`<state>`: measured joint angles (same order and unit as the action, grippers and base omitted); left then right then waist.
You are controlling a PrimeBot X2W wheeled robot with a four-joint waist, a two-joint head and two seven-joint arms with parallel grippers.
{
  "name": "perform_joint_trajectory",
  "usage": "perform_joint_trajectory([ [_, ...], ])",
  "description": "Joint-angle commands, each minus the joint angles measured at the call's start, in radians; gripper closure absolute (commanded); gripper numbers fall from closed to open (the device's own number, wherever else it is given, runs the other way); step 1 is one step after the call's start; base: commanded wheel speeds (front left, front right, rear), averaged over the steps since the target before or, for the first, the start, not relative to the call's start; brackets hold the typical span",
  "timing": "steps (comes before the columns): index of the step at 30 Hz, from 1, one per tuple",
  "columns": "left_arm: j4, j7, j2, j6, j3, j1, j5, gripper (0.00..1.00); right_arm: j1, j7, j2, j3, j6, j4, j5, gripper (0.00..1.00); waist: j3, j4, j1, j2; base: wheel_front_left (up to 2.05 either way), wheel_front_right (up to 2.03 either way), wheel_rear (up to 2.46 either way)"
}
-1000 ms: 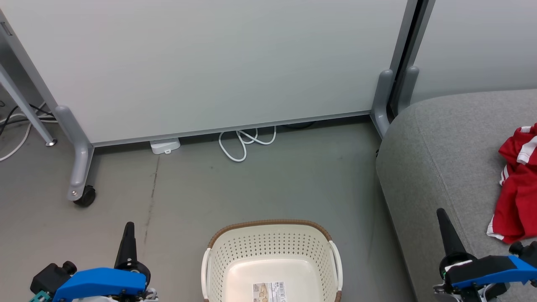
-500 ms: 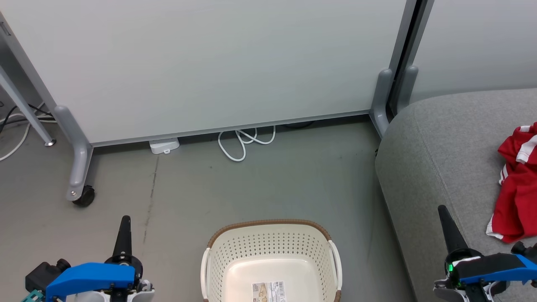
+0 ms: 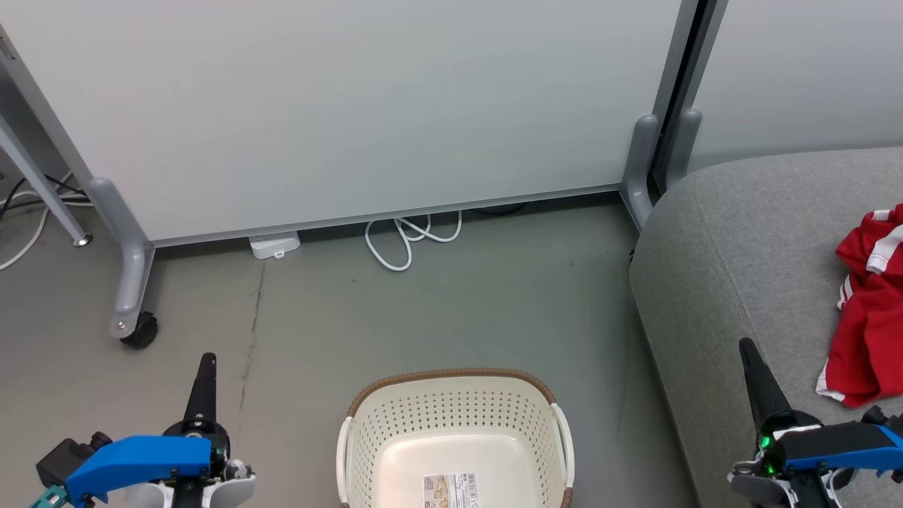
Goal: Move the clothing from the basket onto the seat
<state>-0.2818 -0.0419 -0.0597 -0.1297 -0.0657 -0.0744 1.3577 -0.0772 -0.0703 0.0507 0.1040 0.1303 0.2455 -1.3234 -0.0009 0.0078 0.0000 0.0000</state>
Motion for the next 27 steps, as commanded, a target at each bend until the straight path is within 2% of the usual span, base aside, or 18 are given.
perform_joint_trajectory([
  [1,0.011,-0.004,-0.001,-0.001,-0.009,-0.021,0.016,1.00,-0.018,-0.006,0.000,0.003,0.001,-0.006,-0.019,1.00,0.000,0.000,0.0000,0.0000,0.00,0.00,0.00],
  [27,0.032,-0.056,0.007,-0.002,-0.041,-0.036,0.192,1.00,-0.030,-0.036,0.000,0.009,0.001,-0.003,-0.217,1.00,0.003,-0.005,0.0000,0.0000,0.00,0.00,0.00],
])
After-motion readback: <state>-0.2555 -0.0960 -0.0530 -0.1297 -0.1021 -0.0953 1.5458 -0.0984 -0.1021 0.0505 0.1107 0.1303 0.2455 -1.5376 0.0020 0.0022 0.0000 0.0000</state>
